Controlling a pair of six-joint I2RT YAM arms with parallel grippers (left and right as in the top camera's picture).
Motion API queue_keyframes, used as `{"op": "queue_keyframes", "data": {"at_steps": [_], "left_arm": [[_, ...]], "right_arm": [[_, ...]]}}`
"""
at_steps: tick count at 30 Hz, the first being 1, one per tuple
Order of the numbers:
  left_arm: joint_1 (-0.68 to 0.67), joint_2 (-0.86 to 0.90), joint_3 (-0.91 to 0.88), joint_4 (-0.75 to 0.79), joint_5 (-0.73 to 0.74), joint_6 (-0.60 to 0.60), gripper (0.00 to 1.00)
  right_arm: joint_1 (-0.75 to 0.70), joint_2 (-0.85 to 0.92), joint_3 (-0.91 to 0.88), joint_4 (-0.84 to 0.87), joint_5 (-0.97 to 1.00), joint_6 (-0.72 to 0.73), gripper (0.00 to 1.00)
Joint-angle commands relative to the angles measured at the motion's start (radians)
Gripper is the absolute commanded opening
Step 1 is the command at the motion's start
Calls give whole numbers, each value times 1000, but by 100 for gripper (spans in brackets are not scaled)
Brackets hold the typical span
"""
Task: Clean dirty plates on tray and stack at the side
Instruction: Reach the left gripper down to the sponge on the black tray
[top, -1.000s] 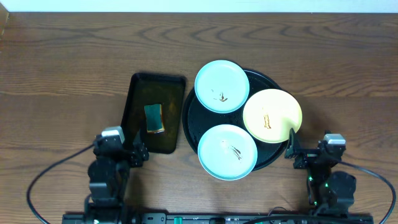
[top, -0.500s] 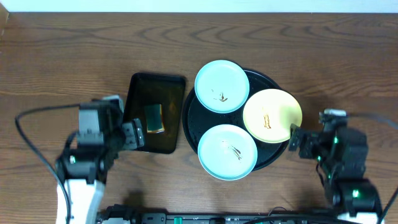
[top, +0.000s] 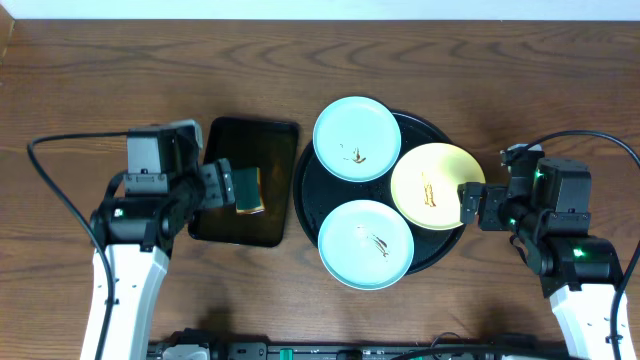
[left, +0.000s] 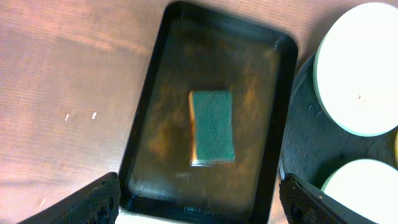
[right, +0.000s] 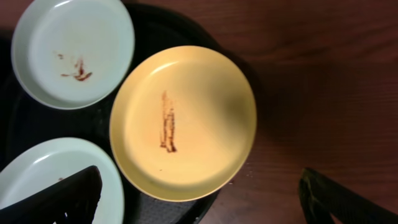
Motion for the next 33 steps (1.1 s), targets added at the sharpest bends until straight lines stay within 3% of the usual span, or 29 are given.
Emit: {"op": "queue_keyframes", "data": {"at_steps": [1, 18, 28, 33], "left_arm": [[-8, 62, 17, 47, 20, -18, 81], [-72, 505, 17, 168, 20, -41, 67], [-123, 601, 17, 195, 16, -44, 66], [-150, 602, 17, 188, -92, -45, 66]], "right_arm": [[12, -1, 21, 3, 40, -19, 98], [12, -1, 21, 3, 40, -19, 99], [12, -1, 21, 3, 40, -19, 99], [12, -1, 21, 3, 40, -19, 99]]}}
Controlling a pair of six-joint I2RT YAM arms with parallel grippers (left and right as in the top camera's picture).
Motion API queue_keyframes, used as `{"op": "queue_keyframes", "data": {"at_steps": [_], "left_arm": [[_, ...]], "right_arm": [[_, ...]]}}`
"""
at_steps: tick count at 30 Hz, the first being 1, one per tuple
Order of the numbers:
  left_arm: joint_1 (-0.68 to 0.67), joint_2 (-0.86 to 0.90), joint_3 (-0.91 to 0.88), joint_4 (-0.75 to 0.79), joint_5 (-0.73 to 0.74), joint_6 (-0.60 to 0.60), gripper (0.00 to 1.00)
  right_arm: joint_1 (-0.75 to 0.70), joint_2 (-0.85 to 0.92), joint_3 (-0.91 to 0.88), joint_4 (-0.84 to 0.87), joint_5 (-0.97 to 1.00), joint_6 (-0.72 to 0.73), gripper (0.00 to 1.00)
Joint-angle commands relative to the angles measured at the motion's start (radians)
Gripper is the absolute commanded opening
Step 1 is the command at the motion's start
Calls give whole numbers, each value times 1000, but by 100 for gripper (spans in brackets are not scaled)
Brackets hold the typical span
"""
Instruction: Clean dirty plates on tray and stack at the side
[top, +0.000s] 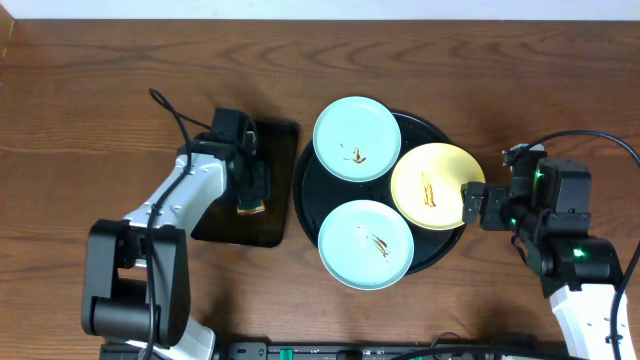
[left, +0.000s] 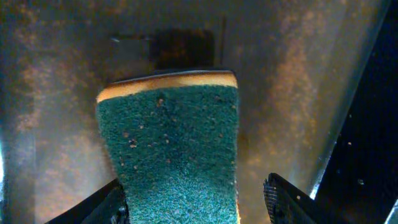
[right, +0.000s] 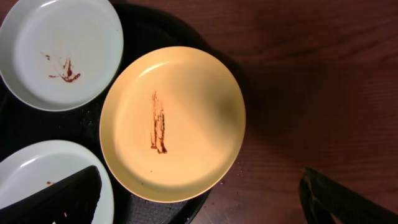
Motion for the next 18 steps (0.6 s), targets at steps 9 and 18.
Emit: {"op": "queue_keyframes", "data": {"at_steps": [9, 18], "left_arm": [[-15, 11, 12, -10, -97, -21, 56], [-16, 39, 0, -10, -93, -24, 41]], "right_arm": [[12, -1, 21, 2, 9, -13, 99], [12, -1, 21, 2, 9, -13, 99]]}}
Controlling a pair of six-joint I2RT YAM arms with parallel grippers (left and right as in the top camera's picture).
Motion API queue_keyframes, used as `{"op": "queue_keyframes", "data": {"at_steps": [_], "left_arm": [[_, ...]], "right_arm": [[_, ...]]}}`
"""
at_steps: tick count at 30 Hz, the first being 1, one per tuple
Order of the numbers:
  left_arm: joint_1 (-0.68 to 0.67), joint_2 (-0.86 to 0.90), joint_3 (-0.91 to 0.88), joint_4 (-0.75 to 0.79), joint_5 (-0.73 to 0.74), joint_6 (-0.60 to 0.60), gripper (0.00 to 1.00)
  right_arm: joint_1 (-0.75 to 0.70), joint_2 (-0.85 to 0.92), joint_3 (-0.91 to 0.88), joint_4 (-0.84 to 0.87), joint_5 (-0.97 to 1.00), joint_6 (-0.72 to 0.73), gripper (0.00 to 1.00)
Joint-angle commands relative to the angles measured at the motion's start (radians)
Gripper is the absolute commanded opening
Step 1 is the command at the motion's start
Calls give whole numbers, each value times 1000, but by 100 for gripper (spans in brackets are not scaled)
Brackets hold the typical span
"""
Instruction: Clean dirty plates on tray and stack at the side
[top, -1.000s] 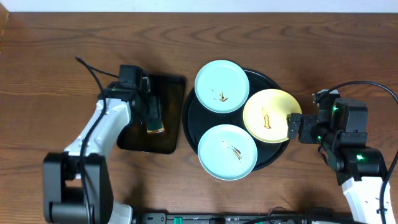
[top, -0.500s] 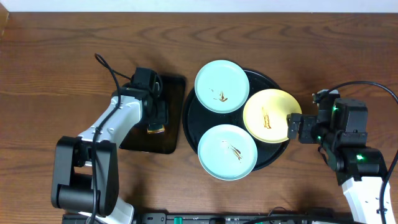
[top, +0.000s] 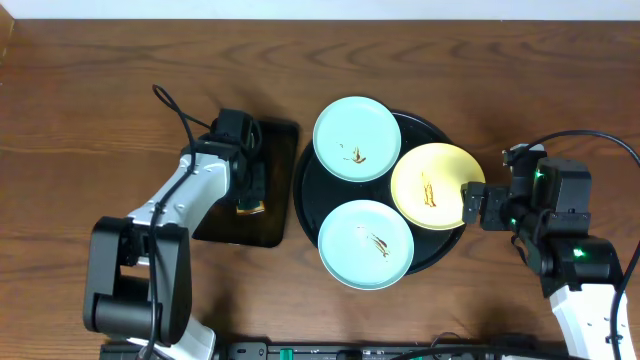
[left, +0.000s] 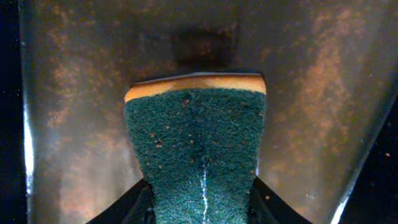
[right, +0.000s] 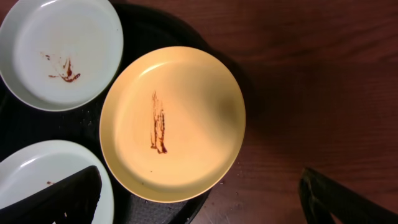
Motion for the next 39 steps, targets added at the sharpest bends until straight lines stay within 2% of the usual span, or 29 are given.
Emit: {"op": "queue_keyframes", "data": {"at_steps": [1, 3, 6, 8, 15, 20, 27, 30, 33, 39], "left_arm": [[-3, 31, 0, -6, -14, -10, 41], [-3, 38, 0, -6, -14, -10, 33], [-3, 48, 0, -6, -14, -13, 14], [-3, 49, 0, -6, -14, -18, 8], [-3, 34, 3, -9, -15, -28, 7], [-3, -39, 28, -34, -13, -28, 7], [-2, -140, 29, -75, 21, -27, 8], [-2, -143, 29, -82, 50, -24, 8], [-2, -143, 29, -85, 53, -24, 8], [-2, -143, 29, -86, 54, -25, 7]], "right_arm": [[12, -1, 21, 2, 9, -13, 99], [12, -1, 21, 2, 9, -13, 99], [12, -1, 21, 2, 9, -13, 99], [12, -1, 21, 1, 9, -13, 99], [12, -1, 21, -4, 14, -13, 97], [12, 0, 21, 5, 92, 33, 95], [-12, 63, 21, 65, 21, 19, 92], [-48, 135, 26, 77, -43, -6, 88], [-87, 210, 26, 79, -45, -5, 76], [-139, 332, 26, 126, -55, -6, 69]]}}
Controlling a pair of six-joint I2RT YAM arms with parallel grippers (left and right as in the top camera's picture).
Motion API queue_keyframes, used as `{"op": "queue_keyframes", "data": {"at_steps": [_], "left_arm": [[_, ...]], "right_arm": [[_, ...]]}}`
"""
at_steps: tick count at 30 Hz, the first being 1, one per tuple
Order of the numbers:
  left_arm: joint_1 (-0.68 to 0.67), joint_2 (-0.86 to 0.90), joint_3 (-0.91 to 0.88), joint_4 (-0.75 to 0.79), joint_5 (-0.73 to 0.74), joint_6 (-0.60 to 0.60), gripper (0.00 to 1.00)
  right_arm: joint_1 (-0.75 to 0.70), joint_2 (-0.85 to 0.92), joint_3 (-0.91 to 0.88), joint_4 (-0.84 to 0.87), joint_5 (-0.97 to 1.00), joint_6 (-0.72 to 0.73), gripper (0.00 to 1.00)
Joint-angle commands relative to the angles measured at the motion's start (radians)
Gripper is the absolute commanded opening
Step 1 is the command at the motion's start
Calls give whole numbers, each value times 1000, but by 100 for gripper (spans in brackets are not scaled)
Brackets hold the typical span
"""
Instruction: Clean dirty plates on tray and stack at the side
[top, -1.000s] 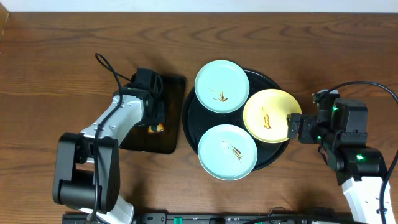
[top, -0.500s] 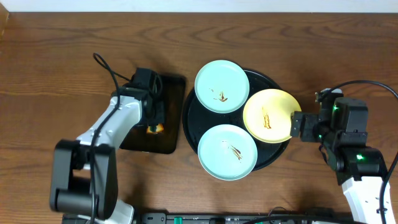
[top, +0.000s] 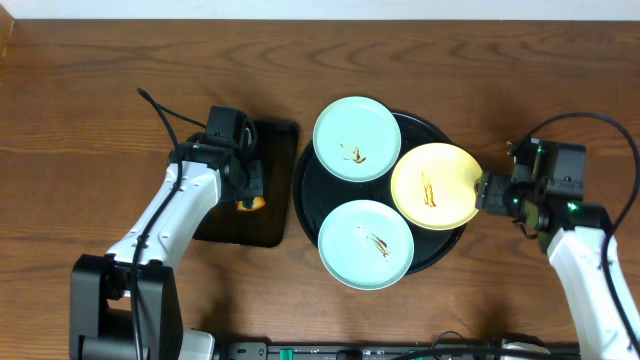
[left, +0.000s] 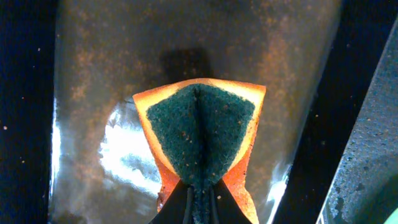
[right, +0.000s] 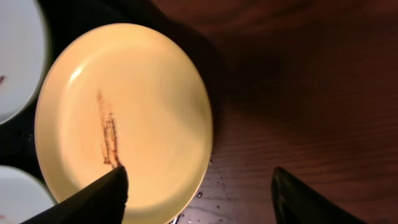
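Observation:
Two pale blue plates (top: 357, 138) (top: 365, 243) and a yellow plate (top: 432, 186), each smeared with brown sauce, lie on the round black tray (top: 303, 195). My left gripper (left: 199, 194) is shut on a green-and-orange sponge (left: 200, 130), which is folded in two and held just above the small rectangular black tray (left: 93, 93). My right gripper (right: 199, 198) is open, low over the yellow plate's right rim (right: 205, 124), with one finger over the plate and one over the table.
The rectangular tray (top: 225, 225) sits left of the round one and its floor is wet. Bare wooden table (top: 540, 90) lies right of the round tray, with water drops (right: 217, 186) beside the yellow plate.
The left gripper has shut fully on the sponge, which is now folded and raised off the tray floor. The right gripper has come closer to the yellow plate's right rim.
First my left gripper hung open high over the sponge lying flat in the small tray. Then it was down with its fingers either side of the sponge, then squeezing it. Now the sponge is pinched and lifted. The right gripper stayed open over the yellow plate, now nearer.

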Motion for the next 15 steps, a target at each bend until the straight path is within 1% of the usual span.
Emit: {"op": "queue_keyframes", "data": {"at_steps": [1, 3, 6, 9, 11, 14, 15], "left_arm": [[-2, -6, 22, -3, 6, -9, 8], [-2, -6, 22, -3, 6, -9, 8], [-2, -6, 22, -3, 6, -9, 8], [-2, -6, 22, -3, 6, -9, 8], [-2, -6, 22, -3, 6, -9, 8], [-2, -6, 22, -3, 6, -9, 7], [-2, -6, 22, -3, 6, -10, 8]], "right_arm": [[-21, 47, 21, 23, -42, -6, 68], [-21, 81, 21, 38, -64, -6, 66], [-21, 140, 19, 42, -42, -5, 54], [-21, 209, 19, 66, -40, -5, 52], [-21, 252, 19, 85, -41, -1, 48], [-21, 295, 19, 115, -51, 19, 46], [-21, 305, 19, 123, -51, 22, 44]]}}
